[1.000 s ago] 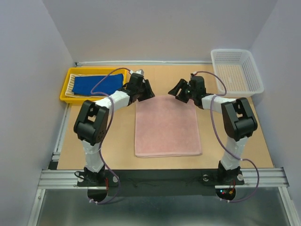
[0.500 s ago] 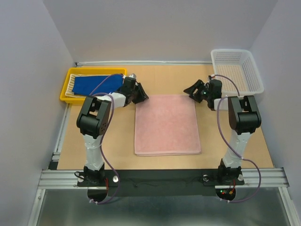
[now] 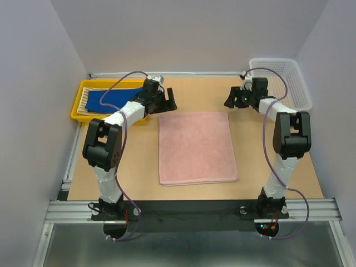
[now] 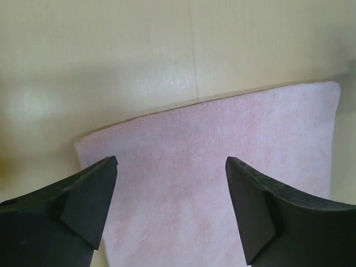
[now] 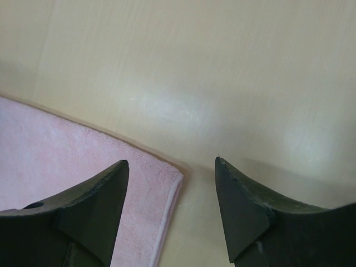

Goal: Fold and stack the towels
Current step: Fold the towel

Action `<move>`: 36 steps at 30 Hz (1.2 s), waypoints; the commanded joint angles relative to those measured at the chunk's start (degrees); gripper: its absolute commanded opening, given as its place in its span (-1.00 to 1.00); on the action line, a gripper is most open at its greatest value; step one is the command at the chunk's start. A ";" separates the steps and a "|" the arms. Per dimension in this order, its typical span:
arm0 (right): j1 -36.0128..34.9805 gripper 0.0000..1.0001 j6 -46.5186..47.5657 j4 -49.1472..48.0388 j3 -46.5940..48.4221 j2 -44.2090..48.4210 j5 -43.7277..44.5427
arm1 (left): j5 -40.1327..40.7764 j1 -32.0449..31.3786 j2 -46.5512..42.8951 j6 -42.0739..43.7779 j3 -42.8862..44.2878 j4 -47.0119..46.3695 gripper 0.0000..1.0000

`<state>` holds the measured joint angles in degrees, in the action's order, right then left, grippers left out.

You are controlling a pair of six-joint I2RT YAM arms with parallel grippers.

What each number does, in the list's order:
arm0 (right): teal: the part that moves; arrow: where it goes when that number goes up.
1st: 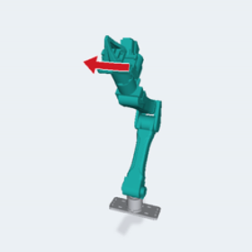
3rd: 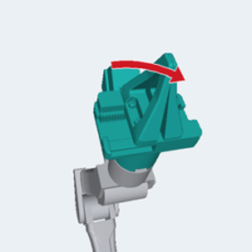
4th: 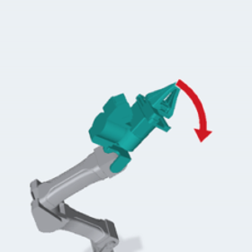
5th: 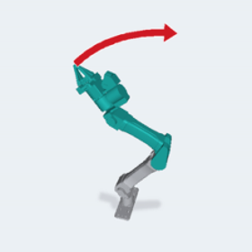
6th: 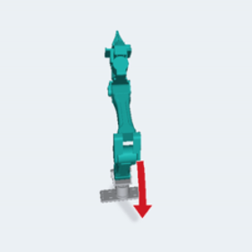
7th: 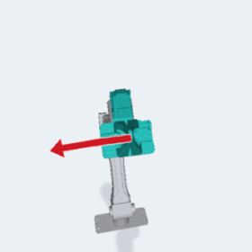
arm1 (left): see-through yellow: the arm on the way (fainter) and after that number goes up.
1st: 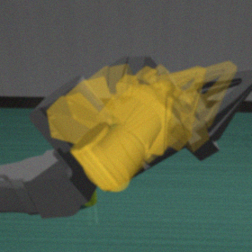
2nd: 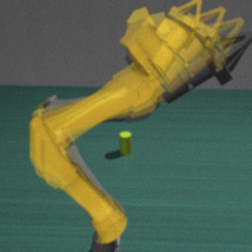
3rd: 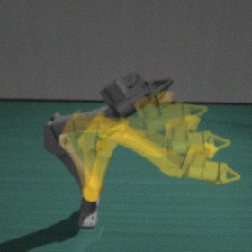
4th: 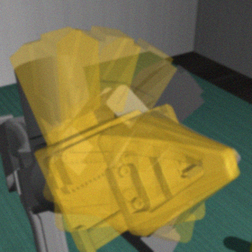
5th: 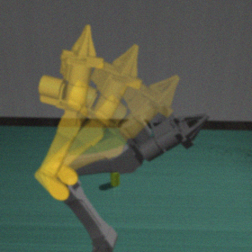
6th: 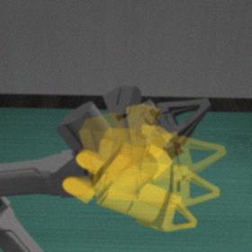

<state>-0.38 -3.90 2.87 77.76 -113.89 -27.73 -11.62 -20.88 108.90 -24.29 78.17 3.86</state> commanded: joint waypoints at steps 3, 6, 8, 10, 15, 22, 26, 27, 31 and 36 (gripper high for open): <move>-0.06 0.19 17.95 13.82 8.27 -3.53 -4.43 | 4.24 0.23 -9.67 19.62 1.64 7.21 0.93; -0.06 -0.01 20.68 17.33 11.27 -6.25 -7.85 | 2.22 0.23 -11.87 23.93 0.49 8.71 0.94; -0.06 -0.02 21.83 20.06 14.08 -8.27 -9.10 | 1.08 0.32 -13.36 26.03 -0.64 9.06 0.94; -0.06 -0.02 23.49 21.55 15.49 -9.33 -10.76 | -0.16 0.23 -14.24 28.84 -1.53 8.80 0.94; -0.06 -0.02 25.61 24.63 17.52 -11.62 -12.44 | -0.08 0.32 -15.30 31.41 -3.73 7.13 0.94; -0.06 -0.02 27.72 28.41 18.48 -15.22 -13.41 | 0.63 0.23 -12.58 33.78 -2.15 7.65 0.94; -0.06 -0.03 28.42 29.20 19.27 -17.42 -13.15 | -0.60 0.32 -9.95 35.72 -1.01 6.61 0.94; -0.06 -0.03 28.42 29.47 19.54 -17.77 -12.88 | -1.38 0.40 -9.50 36.33 -0.74 6.17 0.94; -0.06 -0.06 29.48 30.70 19.80 -18.48 -10.69 | -3.15 0.58 -6.78 39.32 0.49 4.41 0.91; -0.06 -0.56 30.53 31.49 19.80 -18.65 -8.75 | -3.06 1.37 -1.77 40.29 4.43 4.93 0.86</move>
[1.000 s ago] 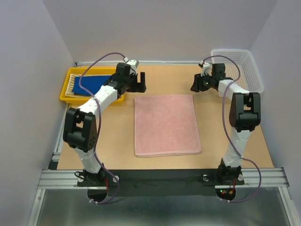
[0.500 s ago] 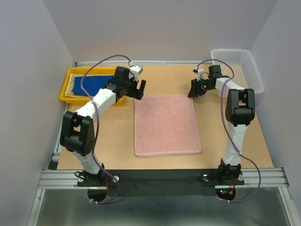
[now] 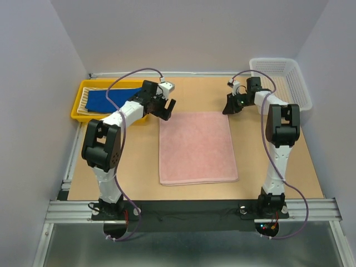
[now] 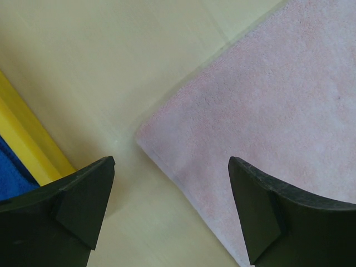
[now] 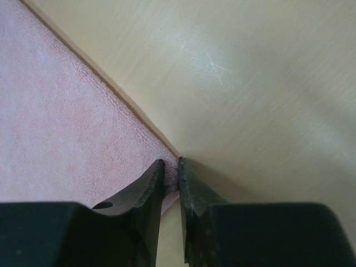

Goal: Fold and stack the towels
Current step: Fold the towel

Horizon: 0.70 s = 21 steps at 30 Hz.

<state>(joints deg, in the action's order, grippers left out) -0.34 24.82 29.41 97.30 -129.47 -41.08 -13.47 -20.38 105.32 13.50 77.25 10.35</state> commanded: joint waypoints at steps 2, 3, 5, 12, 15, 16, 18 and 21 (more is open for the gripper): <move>-0.10 -0.83 2.16 5.22 0.17 -3.16 5.66 | -1.55 1.13 4.27 1.80 6.68 -0.60 0.81; -0.10 -0.93 2.25 5.31 0.17 -3.16 6.01 | -2.08 1.31 5.06 1.62 7.99 0.28 0.79; -0.10 -0.99 2.43 5.40 0.09 -3.24 6.89 | -3.13 1.57 7.52 0.92 9.40 1.34 0.72; -0.28 -0.99 2.78 5.31 0.00 -3.25 9.18 | -5.16 3.07 12.01 -1.01 13.01 2.39 0.42; -0.54 -0.99 2.43 5.31 0.26 -3.68 8.91 | -4.98 3.59 13.33 -1.02 13.88 2.92 0.29; -0.71 -0.99 2.43 5.22 0.26 -3.77 9.09 | -4.98 3.77 13.68 -0.93 14.24 3.18 0.26; -1.15 -0.99 2.34 5.31 0.09 -4.12 10.14 | -5.51 3.86 14.65 -0.84 15.11 4.15 0.15; -1.33 -0.99 2.34 5.22 -0.18 -4.56 11.46 | -5.60 4.03 15.88 -0.31 15.91 5.90 0.04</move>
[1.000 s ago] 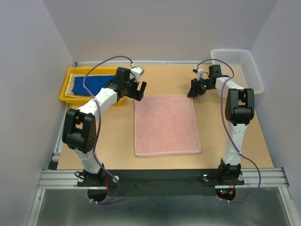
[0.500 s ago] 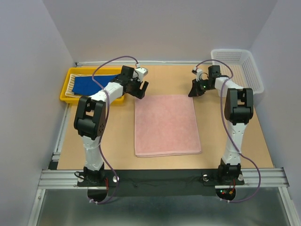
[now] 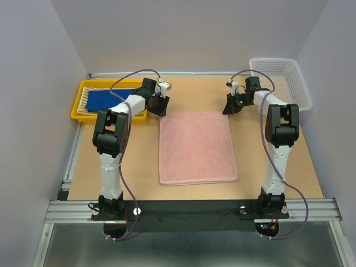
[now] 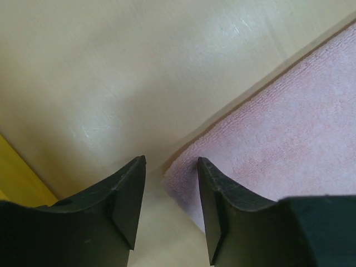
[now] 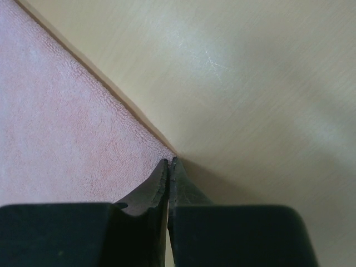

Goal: Fold and stack the towels
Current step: Fold the towel

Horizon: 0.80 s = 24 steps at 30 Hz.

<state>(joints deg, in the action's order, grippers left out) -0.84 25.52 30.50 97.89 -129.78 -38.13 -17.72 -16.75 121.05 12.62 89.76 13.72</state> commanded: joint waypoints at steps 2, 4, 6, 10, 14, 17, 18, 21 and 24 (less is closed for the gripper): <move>-0.92 -0.99 1.73 4.13 -1.03 -4.34 8.86 | -1.01 0.40 1.19 0.74 3.67 3.33 -0.18; -0.92 -0.99 1.73 4.13 -1.12 -4.52 9.56 | -0.57 0.32 1.55 0.91 3.67 4.12 -0.20; -0.92 -0.99 1.82 4.13 -1.21 -4.52 11.05 | -0.22 0.32 2.08 1.00 3.59 4.56 -0.20; -0.83 -0.99 2.25 4.13 -1.12 -4.26 14.39 | -0.21 0.32 2.69 1.53 3.50 6.23 -0.17; -0.83 -0.99 2.26 4.13 -0.94 -3.99 15.28 | -0.65 0.32 2.87 1.88 3.32 7.29 -0.10; -0.92 -0.99 2.26 4.04 -1.03 -3.73 15.36 | 0.84 0.32 3.05 1.44 3.14 7.73 -0.13; -0.92 -0.99 2.17 4.13 -1.03 -3.73 15.54 | 1.62 0.40 3.22 1.44 3.23 7.99 -0.15; -0.83 -0.99 2.25 4.04 -1.03 -3.56 16.33 | 1.81 0.58 3.57 1.44 3.23 8.35 -0.23; -0.92 -0.99 2.26 3.86 -1.12 -3.64 17.21 | 1.54 0.58 4.10 1.70 3.14 8.52 -0.45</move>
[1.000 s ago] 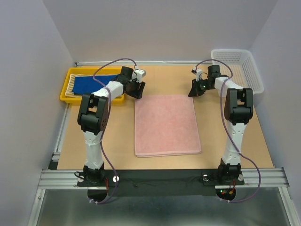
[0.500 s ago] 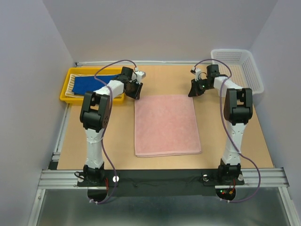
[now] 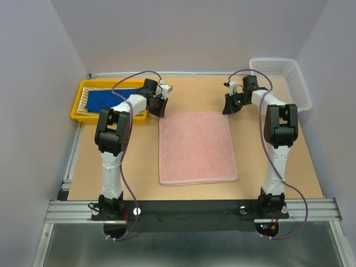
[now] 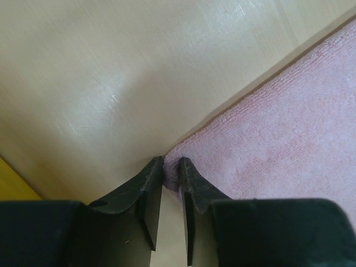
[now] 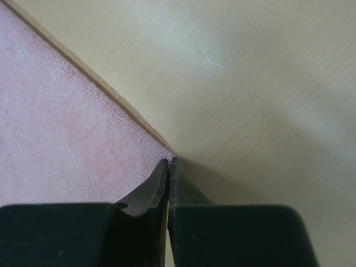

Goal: Fold and stack the towels
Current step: Fold the towel

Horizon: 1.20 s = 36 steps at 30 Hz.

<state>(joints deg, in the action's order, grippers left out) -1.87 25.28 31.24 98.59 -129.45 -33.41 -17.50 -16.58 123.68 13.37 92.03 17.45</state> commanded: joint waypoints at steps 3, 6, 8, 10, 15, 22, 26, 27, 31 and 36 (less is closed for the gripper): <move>0.11 -0.99 2.41 2.86 -2.17 -3.97 13.28 | 1.50 0.50 1.92 1.22 1.05 5.57 -0.62; 0.20 -0.99 2.41 2.33 -2.26 -3.80 13.11 | 1.41 0.76 2.01 1.40 0.87 5.57 -0.93; 0.20 -0.99 2.15 1.72 -2.00 -3.53 13.28 | 1.50 0.85 1.57 1.84 0.96 5.40 -1.00; 0.29 -0.99 1.62 0.84 -1.64 -2.83 13.37 | 1.59 0.85 0.96 2.45 1.22 5.31 -1.00; 0.20 -0.99 0.04 -2.85 -1.99 0.59 14.42 | 3.17 0.85 -1.86 3.95 1.92 3.47 -1.00; 0.29 -0.99 -3.56 -8.13 -1.30 4.73 14.34 | 1.59 0.85 -5.46 4.65 2.45 -3.81 -1.00; 0.20 -0.99 -4.89 -9.53 -0.76 5.43 13.72 | 1.24 0.93 -5.20 4.65 3.86 -5.24 -1.00; 0.29 -0.99 -5.15 -9.71 -0.68 5.78 13.81 | 1.24 0.93 -5.37 4.65 4.03 -5.32 -1.00; 0.29 -0.99 -6.64 -9.97 0.55 6.66 15.04 | 1.76 0.93 -6.61 4.30 4.48 -6.29 -1.00; 0.20 -0.99 -8.58 -11.64 -1.37 10.00 14.78 | 1.68 0.85 -9.50 4.21 3.86 -6.82 -1.00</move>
<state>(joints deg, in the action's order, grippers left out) -2.90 17.89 24.36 97.51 -125.97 -22.28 -18.04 -16.78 121.19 16.21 93.80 12.16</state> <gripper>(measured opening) 0.024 0.106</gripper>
